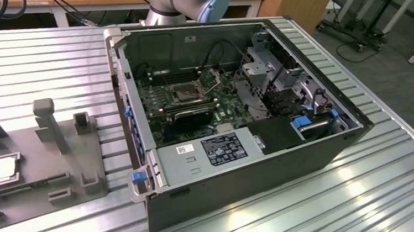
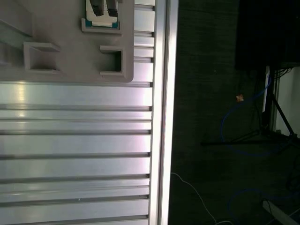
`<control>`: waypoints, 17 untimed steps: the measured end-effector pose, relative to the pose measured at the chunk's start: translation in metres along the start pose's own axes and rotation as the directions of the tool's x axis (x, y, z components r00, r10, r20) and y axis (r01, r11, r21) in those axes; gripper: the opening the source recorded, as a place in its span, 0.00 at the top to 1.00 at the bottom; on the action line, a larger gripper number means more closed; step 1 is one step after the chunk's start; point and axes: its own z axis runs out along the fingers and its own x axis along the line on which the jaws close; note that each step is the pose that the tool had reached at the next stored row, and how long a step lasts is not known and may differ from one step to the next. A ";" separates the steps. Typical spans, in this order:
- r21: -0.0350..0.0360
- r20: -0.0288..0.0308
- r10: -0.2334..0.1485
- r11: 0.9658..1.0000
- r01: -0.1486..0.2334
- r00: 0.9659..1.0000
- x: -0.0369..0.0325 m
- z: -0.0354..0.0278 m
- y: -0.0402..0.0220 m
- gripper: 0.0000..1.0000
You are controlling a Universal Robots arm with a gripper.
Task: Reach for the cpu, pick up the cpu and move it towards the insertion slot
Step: 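Reach for the cpu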
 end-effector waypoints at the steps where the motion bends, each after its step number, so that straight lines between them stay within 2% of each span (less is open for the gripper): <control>1: 0.000 0.000 0.000 1.000 0.000 1.000 0.0000 0.0001 0.0000 0.82; 5: 0.000 0.000 0.000 1.000 0.000 1.000 0.0000 0.0007 0.0000 0.81; 6: 0.000 0.000 0.000 1.000 0.000 1.000 0.0000 0.0009 0.0000 0.75; 10: 0.000 0.000 0.000 1.000 0.000 1.000 0.0000 0.0016 -0.0001 0.73; 11: 0.000 0.000 0.000 1.000 0.000 1.000 0.0000 0.0018 -0.0001 0.67; 15: 0.000 0.000 0.000 1.000 0.000 1.000 0.0000 0.0026 -0.0001 0.66; 16: 0.000 0.000 0.000 1.000 0.000 1.000 0.0000 0.0027 -0.0001 0.60; 17: 0.000 0.000 0.000 1.000 0.000 1.000 0.0000 0.0028 -0.0001 0.60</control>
